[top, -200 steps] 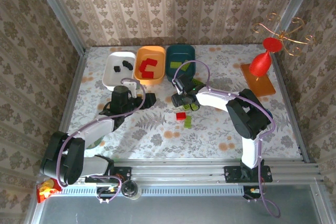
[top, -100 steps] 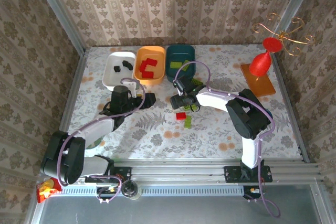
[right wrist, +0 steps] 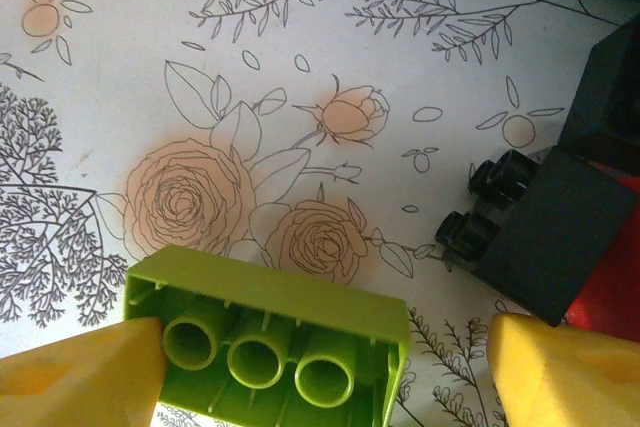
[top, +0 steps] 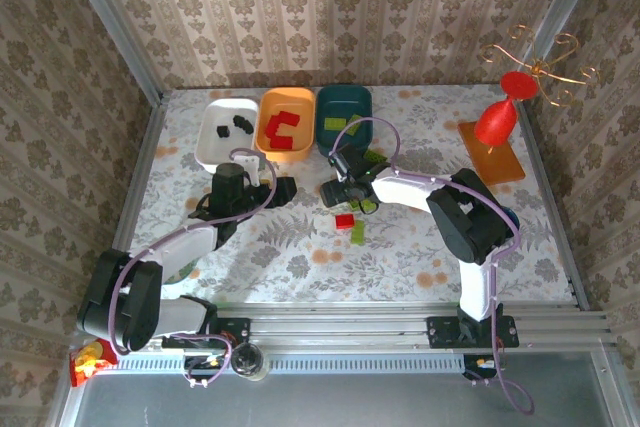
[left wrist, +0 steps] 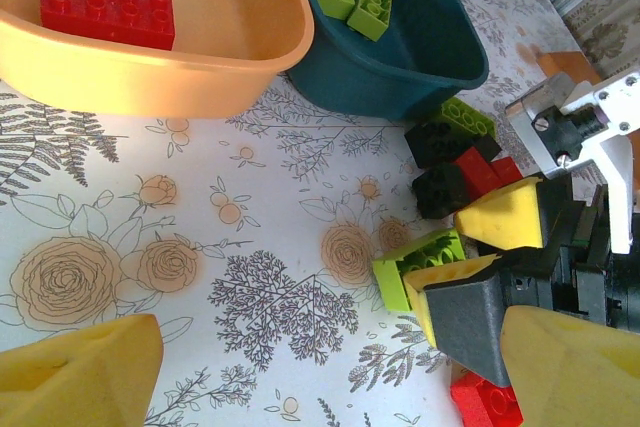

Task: Sort the legos into containers by color
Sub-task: Pick up the lego from the center of the table.

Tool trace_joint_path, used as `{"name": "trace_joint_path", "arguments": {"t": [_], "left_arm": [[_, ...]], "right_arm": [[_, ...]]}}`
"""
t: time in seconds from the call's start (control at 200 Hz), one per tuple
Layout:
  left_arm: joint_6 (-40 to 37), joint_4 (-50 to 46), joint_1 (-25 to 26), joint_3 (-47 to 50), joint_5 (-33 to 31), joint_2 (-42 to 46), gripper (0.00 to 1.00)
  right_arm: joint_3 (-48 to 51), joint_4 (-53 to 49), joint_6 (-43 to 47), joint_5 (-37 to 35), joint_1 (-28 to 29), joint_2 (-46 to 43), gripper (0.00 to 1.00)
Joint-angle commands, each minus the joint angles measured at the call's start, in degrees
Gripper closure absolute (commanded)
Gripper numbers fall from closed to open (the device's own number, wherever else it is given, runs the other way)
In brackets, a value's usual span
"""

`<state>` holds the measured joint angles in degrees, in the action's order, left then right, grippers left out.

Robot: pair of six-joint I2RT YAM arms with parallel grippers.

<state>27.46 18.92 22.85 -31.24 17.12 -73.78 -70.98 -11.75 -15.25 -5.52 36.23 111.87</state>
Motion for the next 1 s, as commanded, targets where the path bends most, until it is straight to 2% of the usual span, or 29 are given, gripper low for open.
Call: {"name": "trace_joint_path", "arguments": {"t": [0.0,0.475,0.76,0.995], "left_arm": [[1.10,1.05,-0.40,0.04,0.98,0.03,0.11],[1.30,1.25,-0.35,0.07,1.16,0.04,0.11],[1.20,1.19,-0.35,0.13,1.16,0.20,0.11],[1.19,1.06,-0.44,0.44,0.31,0.95,0.11]], "right_arm": [[1.26,1.10,-1.56,1.51,0.33,-1.60,0.16],[3.66,1.90,-3.14,-0.37,1.36,-5.26,0.14],[0.27,-0.25,-2.76,-3.37,3.30,-1.26,0.12],[-1.83,-0.73,-2.04,-5.19,3.83,2.62,0.13]]}}
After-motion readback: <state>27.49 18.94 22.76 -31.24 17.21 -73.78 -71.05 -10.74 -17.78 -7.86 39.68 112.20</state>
